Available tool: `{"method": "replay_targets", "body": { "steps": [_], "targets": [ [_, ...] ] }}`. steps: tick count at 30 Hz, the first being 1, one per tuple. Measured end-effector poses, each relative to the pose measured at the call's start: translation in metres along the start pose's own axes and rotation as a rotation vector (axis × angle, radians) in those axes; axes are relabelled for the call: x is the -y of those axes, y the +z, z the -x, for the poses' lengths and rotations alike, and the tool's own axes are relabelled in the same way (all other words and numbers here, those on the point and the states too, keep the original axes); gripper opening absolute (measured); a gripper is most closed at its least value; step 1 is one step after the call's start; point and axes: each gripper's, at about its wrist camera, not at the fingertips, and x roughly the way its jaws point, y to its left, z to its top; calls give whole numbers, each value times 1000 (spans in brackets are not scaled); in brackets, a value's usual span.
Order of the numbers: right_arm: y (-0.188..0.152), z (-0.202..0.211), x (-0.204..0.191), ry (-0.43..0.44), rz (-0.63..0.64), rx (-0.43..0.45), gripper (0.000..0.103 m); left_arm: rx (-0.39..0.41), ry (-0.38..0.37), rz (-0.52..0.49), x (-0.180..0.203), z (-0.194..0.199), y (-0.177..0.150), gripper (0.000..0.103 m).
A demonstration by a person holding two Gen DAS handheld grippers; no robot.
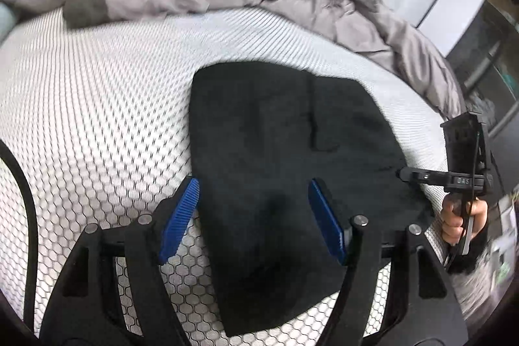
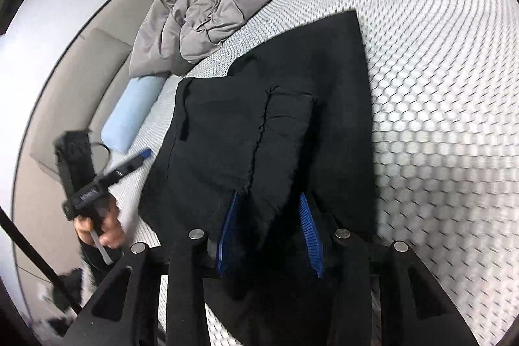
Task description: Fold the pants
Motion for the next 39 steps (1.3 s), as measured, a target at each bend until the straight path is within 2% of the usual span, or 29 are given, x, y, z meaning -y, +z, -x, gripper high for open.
{"method": "replay_targets", "body": {
  "steps": [3,5,7,10,13,16,17,19,21,22,24,26,28,29,33,36,39],
  "targets": [
    [8,-14,-9,34,0,-11,40,-14,27,-17,0,-7,-1,67],
    [9,-17,-18,21,37,5,31,-17,35,-15,-2,-7,0,67],
    [4,-5,-24,14,59,18,17,-10,22,-1,-4,-6,2,67],
    [-8,35,-57,38,190,76,15,10,27,0,-4,-4,2,67],
    [-21,49,-65,13,212,67,15,2,47,-16,-3,-6,0,67],
    [-22,23,-39,-156,130,1,21,-10,55,-36,3,-12,1,67],
    [-20,10,-26,-166,82,-37,21,-7,39,-37,6,-11,1,67],
    [-15,10,-17,-121,20,-39,21,22,26,-48,15,-4,3,67],
    [-11,37,-34,-152,81,46,25,68,7,-72,25,6,1,67],
    [-11,47,-40,-172,108,89,33,79,-8,-94,31,9,-1,67],
    [-14,67,-60,-245,184,206,43,79,-36,-153,45,11,-1,67],
    [-18,65,-80,-238,261,233,43,70,-73,-240,69,5,-8,67],
    [-21,43,-100,-207,322,193,44,20,-76,-325,91,-6,-18,67],
    [-22,24,-109,-221,370,153,44,-11,-65,-384,101,-15,-23,67],
    [-30,-41,-121,-373,477,-18,44,-60,30,-474,115,-36,-36,67],
    [-41,-46,-122,-443,585,-30,44,-61,49,-494,118,-36,-39,67],
    [-45,-31,-118,-463,614,-45,44,-65,49,-501,113,-36,-44,67]
  ]
}}
